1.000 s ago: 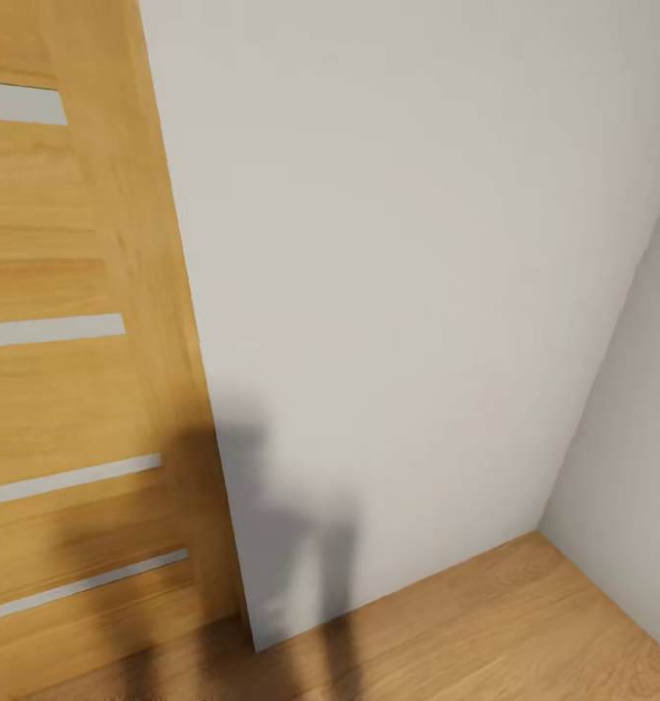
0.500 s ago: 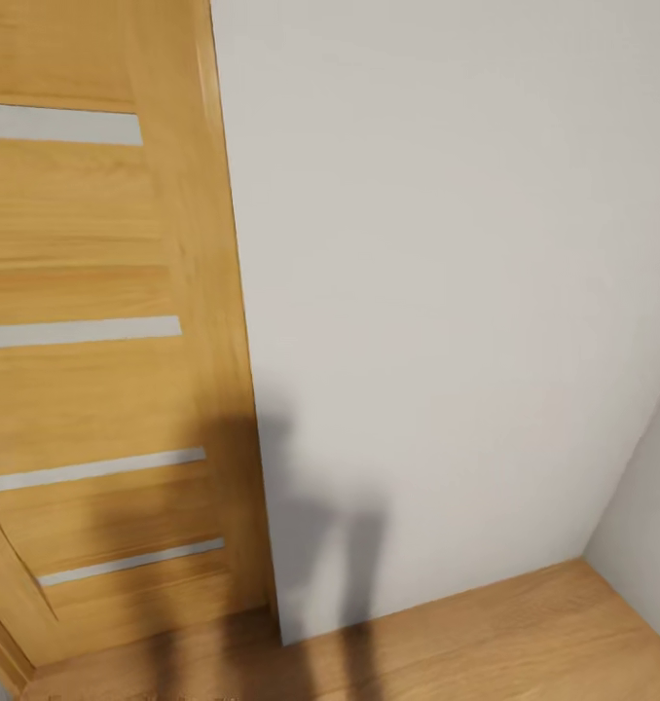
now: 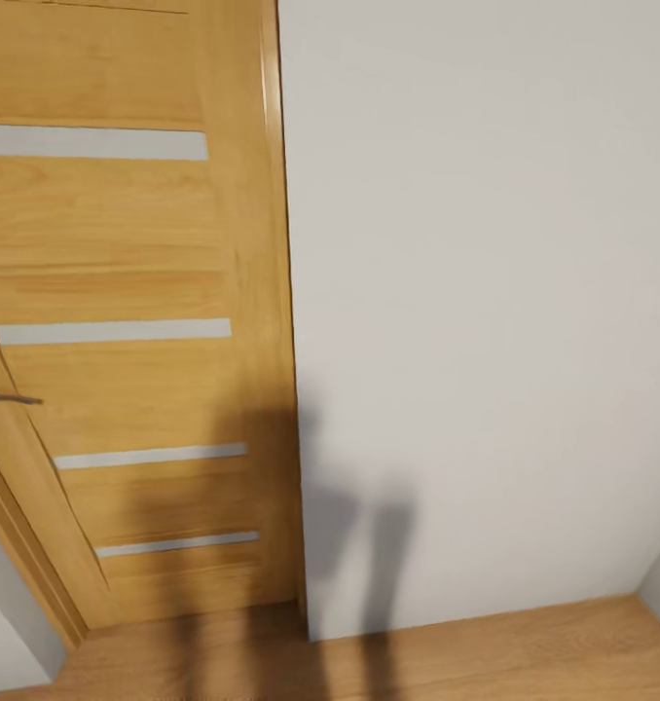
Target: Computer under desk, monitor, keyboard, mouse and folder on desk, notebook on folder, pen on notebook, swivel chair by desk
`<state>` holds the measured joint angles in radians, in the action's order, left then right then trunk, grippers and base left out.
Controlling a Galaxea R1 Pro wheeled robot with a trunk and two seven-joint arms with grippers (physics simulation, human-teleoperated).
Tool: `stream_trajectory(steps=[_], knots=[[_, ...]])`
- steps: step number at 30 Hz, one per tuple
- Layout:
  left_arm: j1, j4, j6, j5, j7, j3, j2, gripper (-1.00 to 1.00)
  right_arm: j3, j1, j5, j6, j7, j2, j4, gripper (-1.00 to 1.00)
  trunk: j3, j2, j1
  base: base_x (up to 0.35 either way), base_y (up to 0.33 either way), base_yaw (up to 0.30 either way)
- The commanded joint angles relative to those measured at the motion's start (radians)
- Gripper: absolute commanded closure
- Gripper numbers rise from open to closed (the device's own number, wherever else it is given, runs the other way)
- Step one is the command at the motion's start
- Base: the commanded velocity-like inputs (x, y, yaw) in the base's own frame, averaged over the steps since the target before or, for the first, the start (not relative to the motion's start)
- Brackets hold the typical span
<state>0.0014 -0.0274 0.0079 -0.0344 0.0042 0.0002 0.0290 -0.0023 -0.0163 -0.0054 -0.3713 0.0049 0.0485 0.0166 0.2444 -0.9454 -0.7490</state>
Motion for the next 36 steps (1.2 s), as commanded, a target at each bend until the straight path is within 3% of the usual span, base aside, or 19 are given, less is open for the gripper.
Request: stream_trajectory(steps=[1, 11, 24, 31, 36], knots=[[0.0, -0.002, 0.0, -0.006, 0.0, 0.0, 0.0, -1.0, 0.0, -0.001, -0.001, -0.007, 0.0, 0.0, -0.001, -1.0, -0.002, 0.006, 0.004, 0.0, 0.0, 0.261], [0.0, -0.008, -0.003, -0.076, -0.001, 0.0, 0.0, -1.0, -0.002, -0.001, -0.004, -0.021, -0.002, 0.001, 0.001, -1.0, -0.033, 0.076, 0.042, 0.0, 0.0, 0.262], [0.0, -0.035, -0.002, -0.108, -0.001, 0.004, -0.005, -1.0, -0.005, -0.001, -0.008, -0.071, -0.014, 0.001, 0.002, -1.0, -0.074, 0.167, 0.092, 0.0, 0.0, 0.262], [0.0, -0.055, -0.013, -0.174, -0.001, 0.008, -0.007, -1.0, -0.005, -0.001, -0.009, -0.081, -0.042, 0.003, 0.003, -1.0, -0.096, 0.216, 0.119, 0.0, 0.0, 0.198], [0.0, -0.078, -0.066, -0.2, -0.001, 0.009, -0.009, -1.0, -0.007, -0.001, -0.01, -0.092, -0.047, 0.005, 0.004, -1.0, -0.112, 0.251, 0.138, 0.0, 0.0, 0.052]])
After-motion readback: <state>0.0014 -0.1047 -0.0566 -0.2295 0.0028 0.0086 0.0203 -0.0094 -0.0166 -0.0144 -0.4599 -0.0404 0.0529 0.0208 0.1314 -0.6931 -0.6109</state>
